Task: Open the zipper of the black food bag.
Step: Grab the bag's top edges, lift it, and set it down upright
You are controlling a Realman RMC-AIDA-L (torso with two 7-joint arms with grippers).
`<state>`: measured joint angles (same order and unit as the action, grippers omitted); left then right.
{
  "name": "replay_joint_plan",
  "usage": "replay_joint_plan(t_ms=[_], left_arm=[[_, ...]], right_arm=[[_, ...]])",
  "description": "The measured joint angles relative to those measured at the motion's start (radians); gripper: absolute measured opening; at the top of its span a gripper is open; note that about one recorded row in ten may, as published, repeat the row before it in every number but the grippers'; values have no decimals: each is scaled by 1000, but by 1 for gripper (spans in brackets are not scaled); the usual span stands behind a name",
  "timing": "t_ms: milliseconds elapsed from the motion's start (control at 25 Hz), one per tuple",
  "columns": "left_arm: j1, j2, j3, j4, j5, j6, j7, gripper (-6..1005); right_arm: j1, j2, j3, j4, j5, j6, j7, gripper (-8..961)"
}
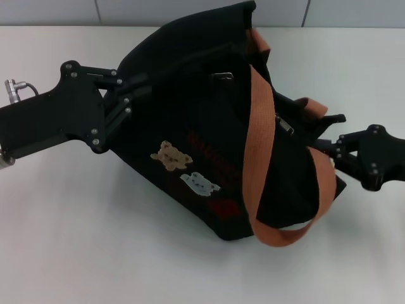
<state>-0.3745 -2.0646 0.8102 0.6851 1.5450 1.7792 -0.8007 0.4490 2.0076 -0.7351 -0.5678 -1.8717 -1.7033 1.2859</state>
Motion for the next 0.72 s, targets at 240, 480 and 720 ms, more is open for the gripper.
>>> replay_joint_plan(t_ms=[240,480,720], left_arm=[[-2,-2,0,-4,1,7,12,70],[-8,-4,6,-12,1,10,16,70],[-9,-5,10,-14,0,16,23,70]], right_arm=[[11,15,101,2,2,-46,0,20],[44,37,116,2,5,-40,-2,117],[75,53,88,2,-5,12,-5,223]])
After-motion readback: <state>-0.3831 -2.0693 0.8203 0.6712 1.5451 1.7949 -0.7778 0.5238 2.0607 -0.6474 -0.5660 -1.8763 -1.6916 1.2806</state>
